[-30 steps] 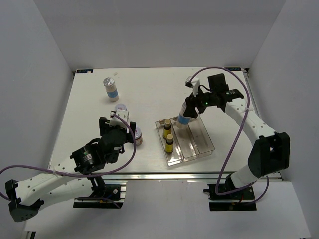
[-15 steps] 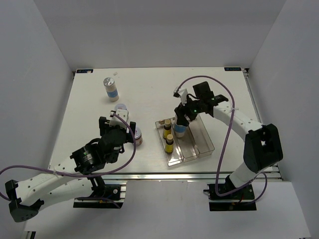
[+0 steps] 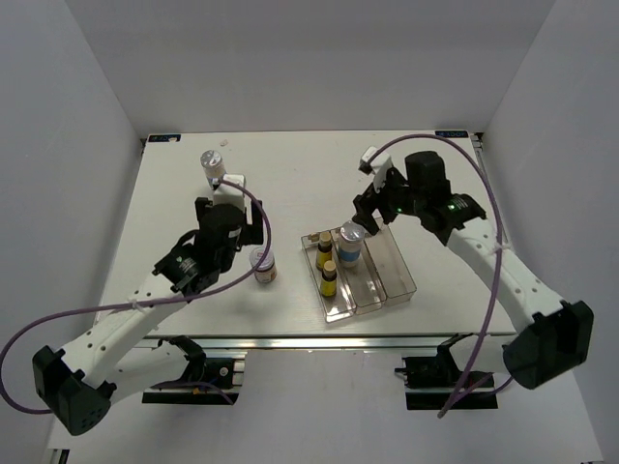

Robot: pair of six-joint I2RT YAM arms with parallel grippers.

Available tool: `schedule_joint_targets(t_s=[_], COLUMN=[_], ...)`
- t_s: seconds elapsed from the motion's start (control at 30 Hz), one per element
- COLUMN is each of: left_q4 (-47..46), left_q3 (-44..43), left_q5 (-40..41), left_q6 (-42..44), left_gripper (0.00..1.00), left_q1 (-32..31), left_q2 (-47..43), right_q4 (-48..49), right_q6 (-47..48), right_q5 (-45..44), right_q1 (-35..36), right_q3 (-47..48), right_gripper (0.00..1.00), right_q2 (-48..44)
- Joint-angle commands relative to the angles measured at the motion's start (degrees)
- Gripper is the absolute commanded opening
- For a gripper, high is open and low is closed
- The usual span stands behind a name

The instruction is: Organize the condiment bottles

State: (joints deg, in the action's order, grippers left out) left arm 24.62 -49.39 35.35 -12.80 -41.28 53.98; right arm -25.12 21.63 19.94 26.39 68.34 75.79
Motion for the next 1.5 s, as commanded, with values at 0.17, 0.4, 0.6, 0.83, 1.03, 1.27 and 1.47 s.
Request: schedule_joint_targets(t_s=[0.17, 0.4, 0.6, 0.83, 1.03, 1.27, 1.47], left_q4=[2.62, 5.26, 7.45, 11.5, 13.7, 11.33, 9.22], left_q3=[-15.2, -22.67, -31.72, -45.43, -54.49, -58.54, -59.16], left_q5=[-7.74, -16.55, -12.86, -9.87, -6.62, -3.54, -3.89], left_q6=[-7.41, -10.58, -11.55, -11.81, -11.2, -8.91, -8.47], left_gripper=[0.93, 0.98, 0.98, 0.98, 0.98, 0.98, 0.93], left_q1=[10.85, 26.24, 27.3, 28.71, 30.64, 31.87, 32.14], left_q2=[13.16, 27.83, 41.0, 55.77, 63.08, 66.08, 66.96], right_q4=[8.95, 10.18, 11.68, 11.94, 12.12, 12.29, 12.2], right_q6=[-13.76, -17.94, -17.23, -17.32, -16.88, -16.88, -16.53], right_q5=[-7.12, 5.1, 7.21, 9.76, 9.85, 10.38, 9.68], right_q1=[-1.52, -4.24, -4.6, -4.6, -4.6, -4.59, -4.6], right_q3=[-4.69, -8.3, -12.61, -13.93, -14.28, -14.55, -14.63], right_gripper=[0.89, 0.42, 0.0, 0.0, 0.0, 0.0, 0.0], right_q2=[-13.9, -20.93, -22.09, -23.05, -24.55, -24.73, -24.2])
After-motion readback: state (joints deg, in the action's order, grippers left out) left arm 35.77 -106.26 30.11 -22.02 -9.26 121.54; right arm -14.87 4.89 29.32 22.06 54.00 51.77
